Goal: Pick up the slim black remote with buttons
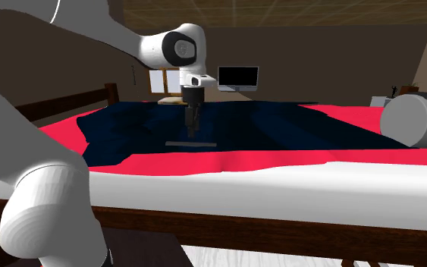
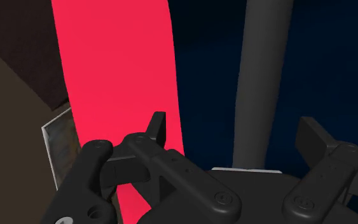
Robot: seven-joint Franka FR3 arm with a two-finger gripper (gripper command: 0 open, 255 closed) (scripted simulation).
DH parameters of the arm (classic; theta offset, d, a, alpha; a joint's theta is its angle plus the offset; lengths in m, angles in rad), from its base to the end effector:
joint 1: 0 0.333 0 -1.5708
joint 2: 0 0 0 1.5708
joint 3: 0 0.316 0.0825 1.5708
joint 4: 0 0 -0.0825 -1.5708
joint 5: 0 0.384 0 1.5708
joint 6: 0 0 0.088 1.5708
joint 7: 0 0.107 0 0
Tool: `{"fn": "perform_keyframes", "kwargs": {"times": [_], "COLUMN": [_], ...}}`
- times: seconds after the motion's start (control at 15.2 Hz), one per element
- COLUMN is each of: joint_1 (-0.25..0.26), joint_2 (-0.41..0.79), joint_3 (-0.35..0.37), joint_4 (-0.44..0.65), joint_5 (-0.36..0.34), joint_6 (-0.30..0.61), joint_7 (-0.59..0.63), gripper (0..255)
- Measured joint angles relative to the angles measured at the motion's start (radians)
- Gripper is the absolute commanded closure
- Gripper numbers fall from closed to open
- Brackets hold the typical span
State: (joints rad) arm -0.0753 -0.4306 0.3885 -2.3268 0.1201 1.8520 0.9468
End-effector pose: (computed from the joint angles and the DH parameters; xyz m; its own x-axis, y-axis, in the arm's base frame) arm 0.3954 0.1492 0.4843 0.7588 -0.6513 -0.0027 -0.6489 -0.7564 0.0824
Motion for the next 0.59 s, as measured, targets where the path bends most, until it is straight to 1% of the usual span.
{"fn": "perform_keyframes", "kwargs": {"times": [0.07, 0.2, 0.59], "joint_1": [-0.008, -0.014, -0.016], "joint_2": [0.038, 0.065, 0.099], "joint_3": [0.025, 0.043, 0.061], "joint_4": [0.016, 0.018, -0.033], "joint_5": [-0.005, -0.009, -0.013], "joint_6": [0.023, 0.05, 0.135], "joint_7": [0.056, 0.101, 0.125], "gripper": [0, 0, 0]}}
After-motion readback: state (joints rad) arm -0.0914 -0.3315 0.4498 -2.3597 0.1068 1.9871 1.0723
